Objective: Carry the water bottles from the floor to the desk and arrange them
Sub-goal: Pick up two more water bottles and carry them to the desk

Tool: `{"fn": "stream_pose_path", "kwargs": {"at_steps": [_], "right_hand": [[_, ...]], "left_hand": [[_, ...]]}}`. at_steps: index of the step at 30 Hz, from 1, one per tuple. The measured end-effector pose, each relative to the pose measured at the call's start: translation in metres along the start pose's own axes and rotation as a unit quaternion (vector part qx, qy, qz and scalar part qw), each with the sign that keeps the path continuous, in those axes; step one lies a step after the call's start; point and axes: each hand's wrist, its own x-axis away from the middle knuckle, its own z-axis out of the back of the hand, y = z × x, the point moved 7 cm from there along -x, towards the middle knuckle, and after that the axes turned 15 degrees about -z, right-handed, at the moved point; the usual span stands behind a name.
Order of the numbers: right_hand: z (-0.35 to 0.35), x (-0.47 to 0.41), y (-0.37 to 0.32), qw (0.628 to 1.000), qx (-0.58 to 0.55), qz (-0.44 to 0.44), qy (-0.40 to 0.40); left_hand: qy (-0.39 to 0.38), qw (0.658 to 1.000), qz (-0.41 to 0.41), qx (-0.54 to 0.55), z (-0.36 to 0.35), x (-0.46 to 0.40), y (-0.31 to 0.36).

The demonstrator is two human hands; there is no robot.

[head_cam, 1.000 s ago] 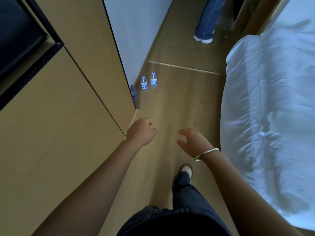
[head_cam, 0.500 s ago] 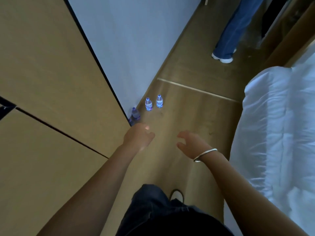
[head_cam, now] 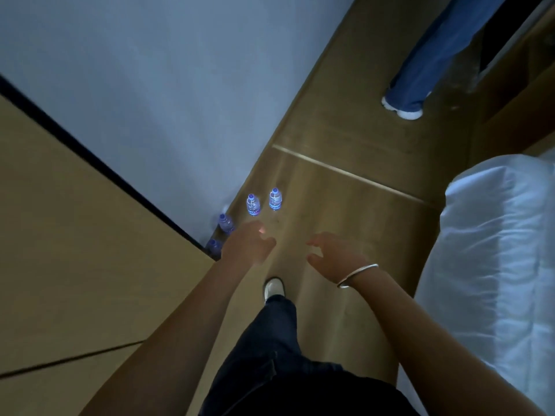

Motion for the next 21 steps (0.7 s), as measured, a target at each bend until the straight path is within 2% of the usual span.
{"fn": "stream_pose_path", "kwargs": {"at_steps": [10,17,21], "right_hand": [[0.039,-0.146,-0.048,0.999,0.003,0.007,-0.039],[0.012,-0.27,-0.039,0.996,-0.002,0.002,-0.086],[-0.027,-0.338,-0.028,0.991,0.023,0.014,-0.131]], "left_hand": [[-0.05,0.998,0.049,0.004,0.01,-0.15,-0.031],[-0.035,0.988,0.145,0.048,-0.032,-0.235,-0.099],[-0.016,0.974,0.199,0.102,-0.076,-0.29,-0.14]]}}
